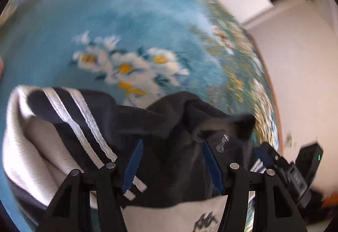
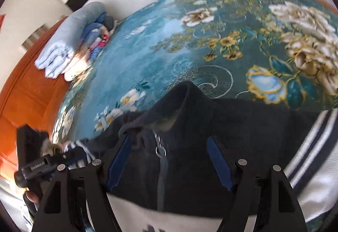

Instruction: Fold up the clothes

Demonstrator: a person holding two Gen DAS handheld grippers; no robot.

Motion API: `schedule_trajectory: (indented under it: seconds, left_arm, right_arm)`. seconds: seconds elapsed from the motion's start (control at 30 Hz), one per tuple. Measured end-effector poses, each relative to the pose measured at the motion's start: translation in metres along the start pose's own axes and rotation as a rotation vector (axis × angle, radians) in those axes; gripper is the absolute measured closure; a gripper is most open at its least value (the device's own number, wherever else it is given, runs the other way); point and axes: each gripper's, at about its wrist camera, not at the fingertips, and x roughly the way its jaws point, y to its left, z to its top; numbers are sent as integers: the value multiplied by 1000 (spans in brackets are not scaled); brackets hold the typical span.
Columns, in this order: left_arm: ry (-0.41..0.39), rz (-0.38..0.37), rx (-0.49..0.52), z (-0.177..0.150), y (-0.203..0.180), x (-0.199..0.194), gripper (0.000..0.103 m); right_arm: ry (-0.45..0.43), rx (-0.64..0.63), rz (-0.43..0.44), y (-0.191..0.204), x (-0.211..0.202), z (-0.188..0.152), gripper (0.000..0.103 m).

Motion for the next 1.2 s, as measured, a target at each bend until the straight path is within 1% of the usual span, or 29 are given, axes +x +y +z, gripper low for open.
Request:
schedule_trajectory:
  seconds: [0.07, 0.13, 0.17, 0.2, 0.23, 0.27, 0.3, 0.33, 0.37, 0.43, 0.47, 0.5, 0.53, 0.57, 0.6, 0.63, 0.7, 0.77, 0.8, 0.83, 0.9, 0.97, 1.0, 1.03, 1.07, 1.1, 1.17, 1.2]
  left_arm:
    - [-13, 27, -34, 5, 4, 11, 43]
    - [-44, 59, -28, 9, 5, 17, 43]
    - [-52, 67, -14, 12, 4, 21, 44]
    - [-53, 70, -10, 14, 5, 25, 50]
    - [-54, 73, -11, 18, 6, 31, 65]
    - [-56, 76, -14, 23, 8, 37, 71]
    - [-57, 78, -16, 27, 10, 42, 78]
    - [-77, 84, -7, 31, 9, 45, 82]
    - [-106, 92, 5, 36, 9, 47, 82]
    - [-121, 110, 8, 44, 8, 49, 82]
    - [-108, 96, 1, 44, 8, 47, 82]
    - [-91, 79, -8, 43, 9, 44, 82]
    - [-81, 60, 5, 41, 8, 40, 82]
    - [-83, 59, 34, 36, 5, 32, 82]
    - [-96, 73, 69, 29, 1, 23, 81]
    - [-102, 73, 100, 21, -3, 14, 79]
    - [-112, 68, 159, 6, -10, -5, 79]
    - [-126, 39, 197, -12, -12, -24, 76]
    - [-132, 24, 215, -21, -13, -33, 70]
    - [-144, 17, 232, -31, -13, -41, 63]
    - [-159, 15, 266, -56, -10, -53, 59]
    - [-170, 14, 293, -81, -5, -64, 57]
    - [-171, 14, 302, -94, -1, -68, 55]
    - [-173, 14, 310, -107, 3, -72, 53]
    - [-175, 14, 318, -119, 7, -76, 52]
    - [-176, 14, 327, -132, 11, -80, 51]
    - [-186, 20, 310, -149, 21, -87, 49]
    - [-191, 24, 295, -155, 26, -90, 48]
  right_arm:
    - [16, 46, -20, -2, 15, 9, 30]
    - [30, 67, -60, -5, 26, 15, 44]
    - [40, 70, -87, -6, 32, 17, 61]
    - [58, 68, -115, -8, 39, 18, 82]
    - [76, 67, -129, -11, 45, 18, 92]
    - [93, 71, -132, -14, 51, 18, 97]
    - [100, 72, -130, -16, 53, 20, 97]
    - [93, 63, -128, -17, 53, 25, 97]
    - [77, 54, -124, -17, 51, 32, 98]
    - [1, 41, -113, -17, 43, 53, 98]
    - [-32, 44, -116, -16, 39, 64, 98]
    - [-41, 52, -122, -17, 41, 73, 98]
    - [-30, 63, -133, -20, 47, 78, 98]
    - [-18, 65, -149, -23, 54, 80, 98]
    - [-8, 64, -169, -26, 61, 80, 98]
    - [0, 67, -181, -30, 68, 79, 98]
    - [21, 86, -164, -36, 79, 75, 97]
    - [33, 101, -128, -41, 79, 72, 94]
    - [32, 93, -111, -40, 74, 71, 92]
    - [25, 80, -98, -39, 66, 70, 88]
    - [-5, 50, -70, -35, 40, 63, 71]
    - [-45, 17, -19, -37, 6, 47, 70]
    - [-60, 3, -4, -42, -13, 35, 69]
    - [-75, -11, -5, -48, -33, 21, 68]
    - [-90, -26, -20, -55, -53, 7, 65]
    - [-107, -45, -58, -65, -74, -8, 59]
    - [-139, -81, -142, -86, -114, -37, 52]
    - [-152, -96, -198, -99, -134, -51, 46]
